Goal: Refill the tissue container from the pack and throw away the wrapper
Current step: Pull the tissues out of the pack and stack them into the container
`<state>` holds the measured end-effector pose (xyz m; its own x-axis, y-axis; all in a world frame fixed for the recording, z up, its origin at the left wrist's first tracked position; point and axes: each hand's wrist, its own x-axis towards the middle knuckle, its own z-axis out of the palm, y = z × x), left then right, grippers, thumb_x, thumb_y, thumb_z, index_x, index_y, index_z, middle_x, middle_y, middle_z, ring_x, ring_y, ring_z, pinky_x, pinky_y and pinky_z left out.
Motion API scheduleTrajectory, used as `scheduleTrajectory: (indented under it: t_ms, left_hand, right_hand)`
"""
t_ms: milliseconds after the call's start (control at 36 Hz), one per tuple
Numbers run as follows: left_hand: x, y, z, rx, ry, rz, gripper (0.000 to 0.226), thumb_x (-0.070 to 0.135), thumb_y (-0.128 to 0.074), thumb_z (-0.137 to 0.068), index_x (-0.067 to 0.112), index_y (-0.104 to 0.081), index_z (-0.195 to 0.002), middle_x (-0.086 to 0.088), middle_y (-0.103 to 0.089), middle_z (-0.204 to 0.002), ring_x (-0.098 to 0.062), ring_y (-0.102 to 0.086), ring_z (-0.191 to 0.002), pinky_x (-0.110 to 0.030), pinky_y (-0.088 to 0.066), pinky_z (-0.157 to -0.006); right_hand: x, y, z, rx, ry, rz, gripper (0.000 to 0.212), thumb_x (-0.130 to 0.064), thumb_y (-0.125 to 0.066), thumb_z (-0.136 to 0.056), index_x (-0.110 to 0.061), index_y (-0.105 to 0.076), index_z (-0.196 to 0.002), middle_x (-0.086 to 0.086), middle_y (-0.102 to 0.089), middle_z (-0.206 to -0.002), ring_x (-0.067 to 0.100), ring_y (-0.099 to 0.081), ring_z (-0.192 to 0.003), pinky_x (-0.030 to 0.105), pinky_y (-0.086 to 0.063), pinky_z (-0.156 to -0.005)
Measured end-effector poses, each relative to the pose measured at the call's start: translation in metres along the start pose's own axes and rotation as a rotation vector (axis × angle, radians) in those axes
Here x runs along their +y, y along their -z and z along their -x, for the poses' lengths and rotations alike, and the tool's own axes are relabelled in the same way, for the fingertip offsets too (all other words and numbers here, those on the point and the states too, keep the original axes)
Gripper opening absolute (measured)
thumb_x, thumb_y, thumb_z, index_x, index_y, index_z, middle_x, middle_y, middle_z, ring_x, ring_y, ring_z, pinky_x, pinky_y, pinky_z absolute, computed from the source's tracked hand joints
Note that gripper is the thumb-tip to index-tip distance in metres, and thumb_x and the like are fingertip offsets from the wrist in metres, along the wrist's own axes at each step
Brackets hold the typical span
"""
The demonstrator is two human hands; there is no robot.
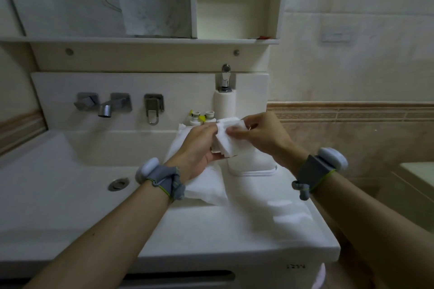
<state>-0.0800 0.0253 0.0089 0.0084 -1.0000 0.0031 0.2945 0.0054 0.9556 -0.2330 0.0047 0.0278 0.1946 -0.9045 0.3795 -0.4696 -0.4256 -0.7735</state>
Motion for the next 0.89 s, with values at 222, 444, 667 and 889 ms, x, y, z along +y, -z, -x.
scheduleTrajectory:
  t_ms: [222, 444, 667, 889]
  left_hand:
    - [-0.002, -0.001, 0.000, -0.126, -0.033, 0.040, 0.045, 0.035, -0.059, -0.094, 0.004, -0.058, -0.125, -0.019, -0.066, -0.121, -0.033, -0.065, -0.110, -0.052, -0.056, -0.086]
    - [-0.005, 0.007, 0.000, -0.114, -0.142, -0.015, 0.035, -0.001, -0.057, -0.093, 0.006, -0.054, -0.127, -0.016, -0.063, -0.120, -0.033, -0.065, -0.108, -0.046, -0.059, -0.082]
    - [-0.005, 0.009, -0.002, -0.039, -0.141, -0.026, 0.040, -0.001, -0.056, -0.093, 0.010, -0.052, -0.132, -0.016, -0.062, -0.124, -0.034, -0.063, -0.111, -0.051, -0.057, -0.085]
    - [-0.010, 0.012, -0.003, -0.060, -0.203, -0.123, 0.050, 0.004, -0.072, -0.083, 0.011, -0.054, -0.129, -0.012, -0.068, -0.116, -0.028, -0.067, -0.107, -0.048, -0.055, -0.090]
  right_hand:
    - [0.004, -0.009, 0.001, 0.122, -0.025, -0.077, 0.021, -0.037, -0.075, -0.081, -0.017, -0.076, -0.086, 0.002, -0.072, -0.076, 0.017, -0.069, -0.071, 0.031, -0.057, -0.060]
    - [0.004, -0.004, 0.003, 0.066, -0.008, -0.194, 0.031, -0.039, -0.064, -0.091, -0.016, -0.072, -0.109, -0.006, -0.071, -0.087, 0.006, -0.069, -0.077, 0.016, -0.056, -0.060]
    - [0.010, 0.001, 0.004, 0.085, 0.075, -0.005, 0.025, -0.034, -0.073, -0.084, -0.019, -0.071, -0.104, -0.005, -0.073, -0.089, 0.007, -0.070, -0.080, 0.028, -0.061, -0.071]
    - [0.010, -0.002, 0.003, 0.093, 0.119, 0.062, 0.016, -0.030, -0.077, -0.081, -0.017, -0.072, -0.089, -0.004, -0.073, -0.081, 0.007, -0.070, -0.075, 0.026, -0.059, -0.071]
